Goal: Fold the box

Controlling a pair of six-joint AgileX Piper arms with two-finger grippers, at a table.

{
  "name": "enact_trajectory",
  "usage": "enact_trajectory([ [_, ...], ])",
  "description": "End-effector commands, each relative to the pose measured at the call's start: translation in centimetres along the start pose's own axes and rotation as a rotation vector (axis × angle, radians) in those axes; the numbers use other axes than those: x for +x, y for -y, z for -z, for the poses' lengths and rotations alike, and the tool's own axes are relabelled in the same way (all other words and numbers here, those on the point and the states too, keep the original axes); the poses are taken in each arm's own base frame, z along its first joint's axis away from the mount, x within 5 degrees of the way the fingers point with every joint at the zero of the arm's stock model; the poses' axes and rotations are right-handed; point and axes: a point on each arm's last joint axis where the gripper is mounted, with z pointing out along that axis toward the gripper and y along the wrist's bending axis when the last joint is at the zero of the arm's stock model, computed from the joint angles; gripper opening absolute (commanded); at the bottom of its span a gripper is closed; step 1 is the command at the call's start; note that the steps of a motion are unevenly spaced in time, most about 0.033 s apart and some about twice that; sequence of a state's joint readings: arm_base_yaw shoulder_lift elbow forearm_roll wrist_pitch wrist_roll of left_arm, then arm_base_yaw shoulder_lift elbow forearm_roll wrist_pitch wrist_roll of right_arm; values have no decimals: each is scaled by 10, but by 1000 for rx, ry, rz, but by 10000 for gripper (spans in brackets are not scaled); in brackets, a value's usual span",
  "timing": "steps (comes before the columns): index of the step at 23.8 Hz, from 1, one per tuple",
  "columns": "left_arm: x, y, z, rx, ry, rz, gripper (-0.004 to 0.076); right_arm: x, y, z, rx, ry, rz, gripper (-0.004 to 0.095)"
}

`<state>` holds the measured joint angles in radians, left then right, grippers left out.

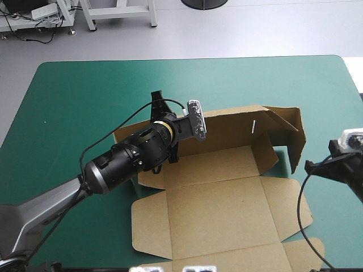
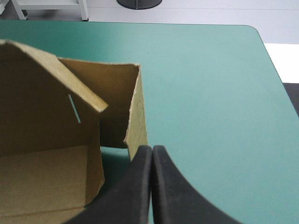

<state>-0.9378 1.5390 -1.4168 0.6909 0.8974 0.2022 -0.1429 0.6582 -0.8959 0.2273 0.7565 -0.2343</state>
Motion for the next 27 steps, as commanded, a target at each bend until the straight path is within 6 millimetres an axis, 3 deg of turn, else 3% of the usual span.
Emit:
enact_trajectory([
  [1,-4,-9,12,-93,87,52,-6,-35,4,-5,17,97,14,-24],
  [8,-5,-5,0,-126,71,96,-6,-83,11,-31,20,103,56,-25],
  [15,-13,3,1,-189,100,42,-6,-111,22,-65,54,39,104,-24],
  [20,-20,44,-10,-182,83,-47,-6,-126,31,-119,32,-89,127,-24],
  [27,-18,55,-11,-197,56,-34,-6,-130,42,-191,-1,-213,169,-25],
])
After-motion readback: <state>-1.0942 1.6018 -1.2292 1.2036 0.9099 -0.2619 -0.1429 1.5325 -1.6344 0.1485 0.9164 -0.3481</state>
